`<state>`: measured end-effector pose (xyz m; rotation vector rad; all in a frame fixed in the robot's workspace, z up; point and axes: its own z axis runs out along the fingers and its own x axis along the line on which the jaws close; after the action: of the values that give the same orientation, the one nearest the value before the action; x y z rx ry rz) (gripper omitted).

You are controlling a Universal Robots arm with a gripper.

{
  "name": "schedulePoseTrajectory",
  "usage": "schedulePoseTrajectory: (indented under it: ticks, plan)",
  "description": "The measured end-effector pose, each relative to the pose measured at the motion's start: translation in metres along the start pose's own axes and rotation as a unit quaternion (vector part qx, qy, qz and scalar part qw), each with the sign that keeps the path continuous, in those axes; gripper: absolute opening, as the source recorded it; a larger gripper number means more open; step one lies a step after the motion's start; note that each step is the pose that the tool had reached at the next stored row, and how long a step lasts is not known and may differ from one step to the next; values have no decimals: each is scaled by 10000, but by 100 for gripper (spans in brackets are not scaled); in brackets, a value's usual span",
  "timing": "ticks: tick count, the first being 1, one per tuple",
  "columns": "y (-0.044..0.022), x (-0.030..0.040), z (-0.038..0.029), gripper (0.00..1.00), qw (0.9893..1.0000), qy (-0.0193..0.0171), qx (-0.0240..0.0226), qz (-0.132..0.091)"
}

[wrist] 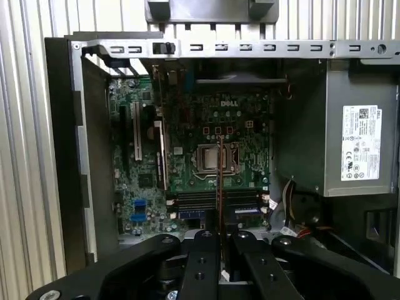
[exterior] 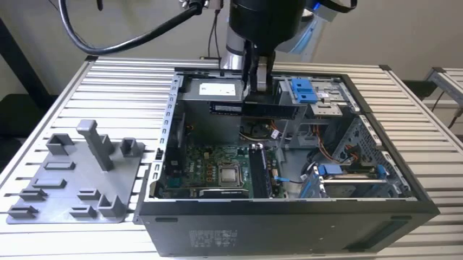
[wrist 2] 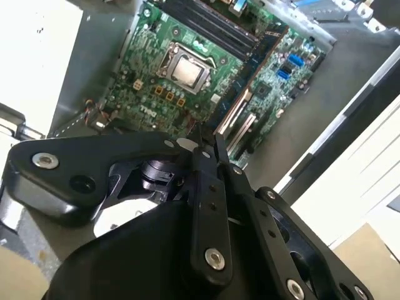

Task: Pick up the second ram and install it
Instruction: 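Pick up the second ram and move it above second insertion slot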

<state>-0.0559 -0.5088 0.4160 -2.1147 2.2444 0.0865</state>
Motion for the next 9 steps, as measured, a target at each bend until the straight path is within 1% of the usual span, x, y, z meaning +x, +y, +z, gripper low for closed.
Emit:
schedulePoseTrajectory:
  ticks: [4,9]
  plan:
    - [-164,-10,2,14,10000,0,0,0]
    - [-319,-18,3,14,10000,0,0,0]
